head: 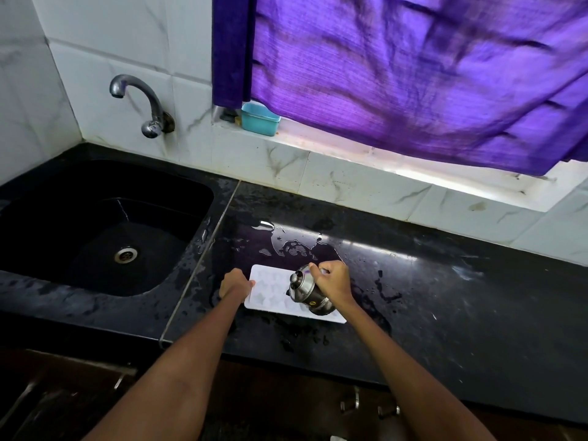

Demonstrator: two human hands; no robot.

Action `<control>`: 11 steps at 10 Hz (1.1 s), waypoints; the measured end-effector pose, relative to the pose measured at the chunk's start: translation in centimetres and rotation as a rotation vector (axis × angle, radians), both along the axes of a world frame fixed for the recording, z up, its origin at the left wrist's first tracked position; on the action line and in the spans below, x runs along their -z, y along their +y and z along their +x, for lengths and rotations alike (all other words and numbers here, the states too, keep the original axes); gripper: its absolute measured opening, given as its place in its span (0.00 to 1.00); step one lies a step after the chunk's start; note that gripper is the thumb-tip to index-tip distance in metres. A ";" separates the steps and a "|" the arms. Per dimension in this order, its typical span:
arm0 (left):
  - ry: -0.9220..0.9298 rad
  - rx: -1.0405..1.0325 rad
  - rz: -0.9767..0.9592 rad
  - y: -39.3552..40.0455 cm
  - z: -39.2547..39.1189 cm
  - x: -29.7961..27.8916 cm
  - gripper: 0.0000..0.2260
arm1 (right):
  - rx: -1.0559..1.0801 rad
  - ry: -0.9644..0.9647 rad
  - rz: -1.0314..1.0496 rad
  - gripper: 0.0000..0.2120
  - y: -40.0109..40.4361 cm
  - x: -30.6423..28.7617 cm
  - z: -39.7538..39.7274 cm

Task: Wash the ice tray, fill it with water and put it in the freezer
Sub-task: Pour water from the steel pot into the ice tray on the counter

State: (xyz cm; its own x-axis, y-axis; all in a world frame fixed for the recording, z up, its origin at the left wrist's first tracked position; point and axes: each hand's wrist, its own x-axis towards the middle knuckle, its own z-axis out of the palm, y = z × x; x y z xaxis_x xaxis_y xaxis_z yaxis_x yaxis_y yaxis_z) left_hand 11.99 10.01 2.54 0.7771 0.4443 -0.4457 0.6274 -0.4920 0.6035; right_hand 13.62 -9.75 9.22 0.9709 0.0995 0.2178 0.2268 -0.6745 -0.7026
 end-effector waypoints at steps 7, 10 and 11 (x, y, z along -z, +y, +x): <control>0.014 -0.021 -0.010 -0.1 0.0 0.0 0.17 | 0.060 0.098 0.180 0.30 -0.3 0.7 0.6; 0.015 -0.019 -0.021 0.2 0.0 0.0 0.19 | 0.014 0.063 0.104 0.27 1.4 -0.4 0.3; 0.016 -0.018 -0.024 0.2 0.0 0.0 0.20 | -0.031 0.047 0.055 0.28 2.2 -0.2 0.2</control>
State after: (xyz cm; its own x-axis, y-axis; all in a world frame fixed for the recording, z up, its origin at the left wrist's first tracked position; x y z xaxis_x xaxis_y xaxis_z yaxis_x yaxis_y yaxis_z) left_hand 12.00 10.17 2.54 0.7615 0.4476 -0.4688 0.6461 -0.4661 0.6044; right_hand 13.80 -7.55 9.46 0.9767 0.1191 0.1784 0.2133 -0.6276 -0.7487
